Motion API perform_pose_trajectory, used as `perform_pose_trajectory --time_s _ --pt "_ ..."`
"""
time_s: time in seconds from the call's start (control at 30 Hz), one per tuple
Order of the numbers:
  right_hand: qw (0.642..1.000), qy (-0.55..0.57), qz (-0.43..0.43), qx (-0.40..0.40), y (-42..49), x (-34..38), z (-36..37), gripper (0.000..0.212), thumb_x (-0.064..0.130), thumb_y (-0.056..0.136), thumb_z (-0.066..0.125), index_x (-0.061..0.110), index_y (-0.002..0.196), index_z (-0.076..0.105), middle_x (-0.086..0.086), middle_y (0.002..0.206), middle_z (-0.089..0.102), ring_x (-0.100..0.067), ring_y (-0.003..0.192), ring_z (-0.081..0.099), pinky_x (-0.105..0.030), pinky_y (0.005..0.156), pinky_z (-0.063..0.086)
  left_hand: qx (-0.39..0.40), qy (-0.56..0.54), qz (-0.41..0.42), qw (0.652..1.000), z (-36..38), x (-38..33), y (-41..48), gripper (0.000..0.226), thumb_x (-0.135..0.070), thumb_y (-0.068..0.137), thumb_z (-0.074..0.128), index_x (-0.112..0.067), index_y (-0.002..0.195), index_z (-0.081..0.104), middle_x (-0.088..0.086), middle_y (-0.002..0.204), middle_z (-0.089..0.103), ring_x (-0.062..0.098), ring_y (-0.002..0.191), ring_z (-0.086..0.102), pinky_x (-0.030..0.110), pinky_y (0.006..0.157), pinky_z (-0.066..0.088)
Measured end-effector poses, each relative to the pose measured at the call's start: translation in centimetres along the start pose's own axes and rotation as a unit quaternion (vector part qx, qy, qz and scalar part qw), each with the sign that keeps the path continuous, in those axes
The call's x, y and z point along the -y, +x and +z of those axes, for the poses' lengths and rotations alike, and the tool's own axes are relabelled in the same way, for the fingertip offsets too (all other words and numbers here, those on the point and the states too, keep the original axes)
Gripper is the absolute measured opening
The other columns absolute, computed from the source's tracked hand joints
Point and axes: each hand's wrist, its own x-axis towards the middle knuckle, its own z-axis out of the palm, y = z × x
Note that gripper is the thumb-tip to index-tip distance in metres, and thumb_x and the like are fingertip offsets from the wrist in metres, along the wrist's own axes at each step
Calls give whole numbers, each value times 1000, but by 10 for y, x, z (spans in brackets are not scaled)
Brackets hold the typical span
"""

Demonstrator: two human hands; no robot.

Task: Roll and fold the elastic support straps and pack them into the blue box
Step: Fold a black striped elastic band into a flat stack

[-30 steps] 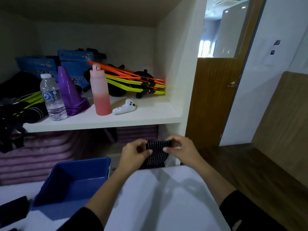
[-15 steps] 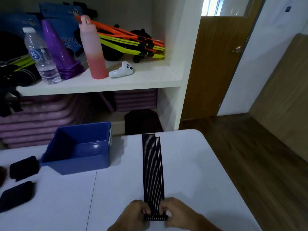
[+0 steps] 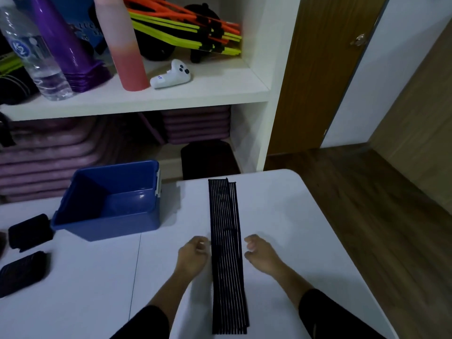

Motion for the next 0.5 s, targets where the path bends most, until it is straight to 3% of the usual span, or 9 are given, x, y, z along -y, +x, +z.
perform_pose_trajectory --time_s 0.07,0.13,0.2,0.27,0.37,0.43,0.5 --pt "998 47 51 5 20 7 -2 48 13 89 56 14 134 40 -8 125 48 -21 114 50 -21 85 36 15 -4 -28 999 -1 -4 20 40 0 81 55 -16 118 55 5 102 59 26 101 59 23 80 45" --pt "994 82 77 -1 34 12 -3 56 13 90 58 8 140 34 -13 135 43 -23 115 48 -24 86 37 44 5 -44 998 -2 -10 36 48 -4 85 56 -14 130 45 10 119 55 26 110 54 22 81 40" --pt "990 106 88 -14 44 12 -1 55 15 90 58 9 140 36 -12 133 45 -20 108 48 -32 95 42 61 -5 -53 997 1 -13 51 53 -6 86 56 -14 136 38 12 130 50 26 116 50 21 82 37" --pt "992 94 87 -21 50 11 3 50 19 90 57 13 138 42 -8 131 47 -22 114 52 -38 103 44 74 -15 -61 995 5 -15 61 58 -6 85 57 -14 138 35 11 134 46 26 122 47 24 87 39" --pt "993 85 71 -33 54 8 12 38 20 88 59 17 125 56 -7 130 53 -24 108 61 -42 97 50 84 -18 -49 995 14 -15 70 56 -3 84 58 -13 135 38 3 125 50 24 121 48 24 90 40" --pt "994 79 61 -40 54 9 16 19 21 84 63 28 102 64 -4 118 59 -22 101 64 -42 92 53 91 -21 -27 995 21 -17 73 56 -1 82 58 -12 134 40 3 123 54 20 116 52 21 90 38" --pt "995 69 51 -43 57 6 17 22 19 81 65 39 80 57 -1 105 61 -24 101 64 -43 93 52 103 -16 -11 994 26 -18 75 53 1 81 58 -12 130 43 4 121 56 15 108 53 19 88 37"
